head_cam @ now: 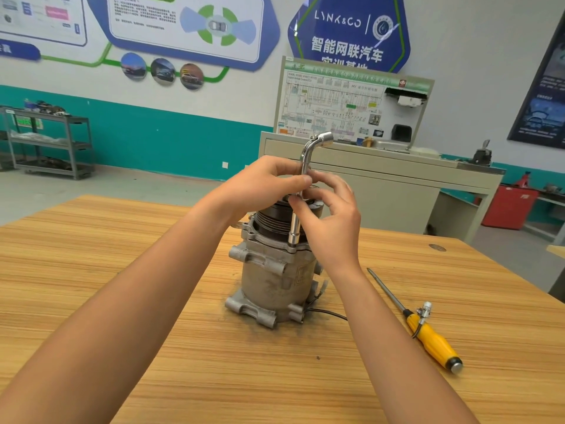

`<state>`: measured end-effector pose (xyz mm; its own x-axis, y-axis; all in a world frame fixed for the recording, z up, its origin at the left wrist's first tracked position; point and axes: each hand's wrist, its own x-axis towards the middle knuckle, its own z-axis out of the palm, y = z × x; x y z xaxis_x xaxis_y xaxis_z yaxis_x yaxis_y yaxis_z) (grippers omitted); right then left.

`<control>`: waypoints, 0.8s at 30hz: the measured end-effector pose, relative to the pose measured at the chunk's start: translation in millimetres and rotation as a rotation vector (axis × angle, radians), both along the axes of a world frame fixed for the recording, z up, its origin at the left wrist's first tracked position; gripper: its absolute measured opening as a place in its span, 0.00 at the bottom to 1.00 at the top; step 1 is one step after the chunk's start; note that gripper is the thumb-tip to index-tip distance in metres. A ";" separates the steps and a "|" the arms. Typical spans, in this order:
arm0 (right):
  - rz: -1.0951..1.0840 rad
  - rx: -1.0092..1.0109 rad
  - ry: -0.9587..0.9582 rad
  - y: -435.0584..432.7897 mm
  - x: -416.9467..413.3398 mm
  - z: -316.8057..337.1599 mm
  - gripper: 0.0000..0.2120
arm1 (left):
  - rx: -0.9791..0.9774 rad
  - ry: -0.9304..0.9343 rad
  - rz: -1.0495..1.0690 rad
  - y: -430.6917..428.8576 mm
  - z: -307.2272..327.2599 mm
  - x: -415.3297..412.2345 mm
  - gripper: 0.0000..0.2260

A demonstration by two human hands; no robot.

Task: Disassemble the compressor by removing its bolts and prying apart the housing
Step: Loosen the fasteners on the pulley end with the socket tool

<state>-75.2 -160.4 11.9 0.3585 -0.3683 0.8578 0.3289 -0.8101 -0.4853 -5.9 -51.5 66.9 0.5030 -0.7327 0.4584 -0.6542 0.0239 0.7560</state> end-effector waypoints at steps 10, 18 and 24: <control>0.018 0.099 0.052 2.3 1.8 2.8 0.09 | -0.113 0.008 0.109 -6.2 -5.2 3.8 0.05; 0.015 0.012 0.068 3.4 2.0 6.5 0.08 | -0.008 0.042 -0.031 2.5 -0.7 6.9 0.10; 0.002 0.047 0.083 1.7 2.0 4.1 0.08 | -0.026 0.050 0.028 -1.0 -1.5 5.3 0.05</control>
<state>-73.2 -158.8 16.0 0.4287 -0.4063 0.8069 0.2875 -0.7854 -0.5482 -0.6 -52.4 65.4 0.5460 -0.7058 0.4515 -0.6167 0.0262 0.7868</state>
